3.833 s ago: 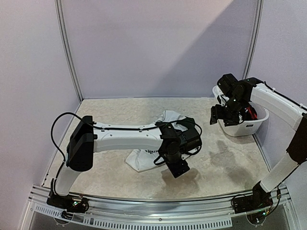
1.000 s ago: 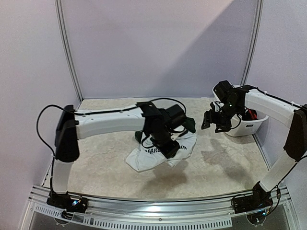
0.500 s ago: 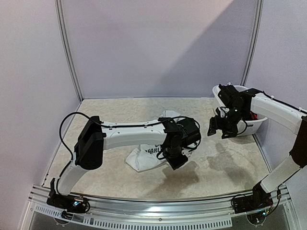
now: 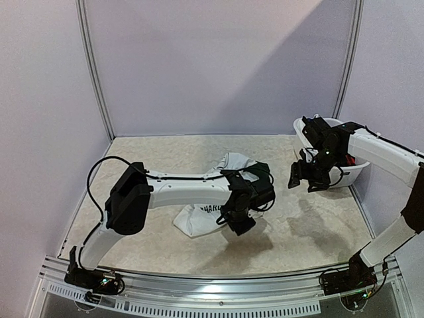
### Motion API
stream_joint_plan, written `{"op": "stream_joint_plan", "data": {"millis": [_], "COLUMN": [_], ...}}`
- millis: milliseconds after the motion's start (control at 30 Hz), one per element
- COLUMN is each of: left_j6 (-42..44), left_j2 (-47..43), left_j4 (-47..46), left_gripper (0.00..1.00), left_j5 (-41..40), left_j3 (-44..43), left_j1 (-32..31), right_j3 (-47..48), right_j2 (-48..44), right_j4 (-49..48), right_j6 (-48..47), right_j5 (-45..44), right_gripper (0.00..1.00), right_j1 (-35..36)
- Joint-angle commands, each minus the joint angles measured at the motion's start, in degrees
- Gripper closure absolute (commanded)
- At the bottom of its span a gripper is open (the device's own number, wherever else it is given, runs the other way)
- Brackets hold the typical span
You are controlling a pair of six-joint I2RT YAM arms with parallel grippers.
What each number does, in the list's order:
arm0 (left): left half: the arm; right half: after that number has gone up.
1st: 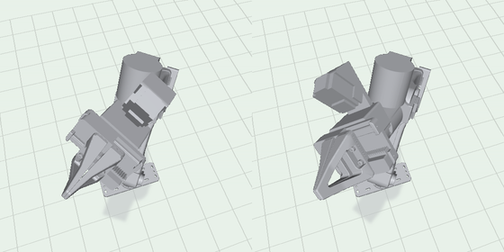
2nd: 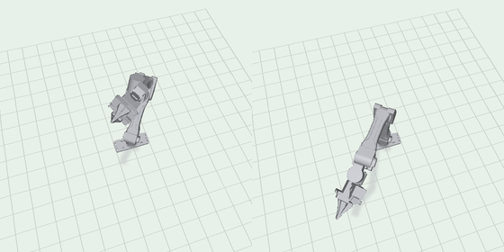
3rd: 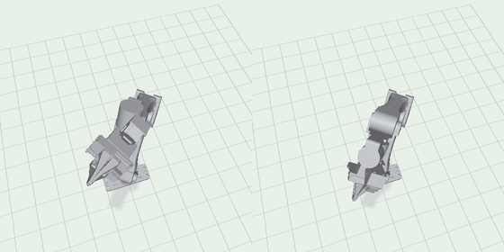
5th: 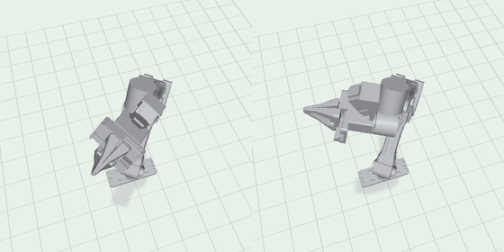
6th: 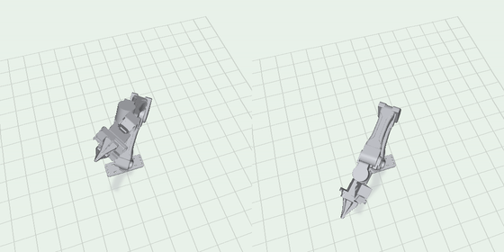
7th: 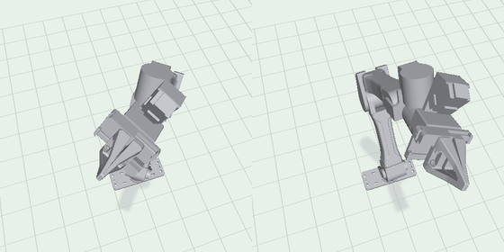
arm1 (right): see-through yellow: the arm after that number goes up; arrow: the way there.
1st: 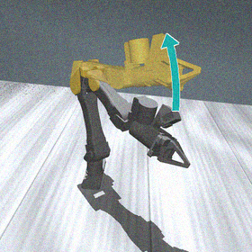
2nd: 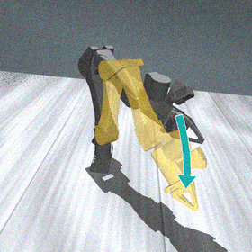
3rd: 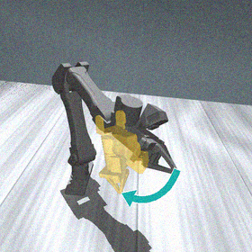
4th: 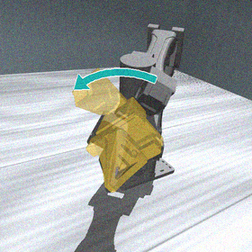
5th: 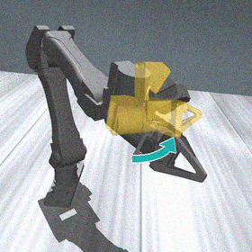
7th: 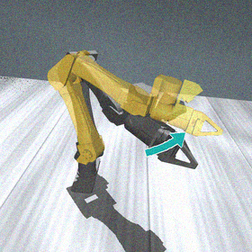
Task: Fold and stack the mixed laundry pile
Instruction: Pick up the crumpled T-shirt from the center of the board.
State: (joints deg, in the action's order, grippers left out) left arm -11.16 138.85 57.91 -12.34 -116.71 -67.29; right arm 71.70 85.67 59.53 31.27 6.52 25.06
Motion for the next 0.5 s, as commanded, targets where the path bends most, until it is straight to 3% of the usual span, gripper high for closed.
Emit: {"op": "stream_joint_plan", "data": {"millis": [0, 300, 467], "left_j6": [0.80, -1.39, -6.37], "left_j2": [-1.95, -15.50, -24.80], "left_j4": [-0.47, 4.10, 3.52], "left_gripper": [1.00, 1.00, 1.00], "left_j5": [2.48, 16.47, 26.18], "left_j3": [0.29, -2.10, -1.53], "left_j1": [0.67, 0.95, 4.75], "right_j3": [0.74, 1.03, 0.72], "right_j2": [-1.73, -1.69, -2.41], "right_j4": [1.03, 0.93, 1.28], "right_j6": [0.58, 0.44, 0.50], "right_j5": [-0.71, -4.02, -5.76], "right_gripper": [0.23, 0.24, 0.24], "right_j1": [-0.19, -0.15, -0.21]}}
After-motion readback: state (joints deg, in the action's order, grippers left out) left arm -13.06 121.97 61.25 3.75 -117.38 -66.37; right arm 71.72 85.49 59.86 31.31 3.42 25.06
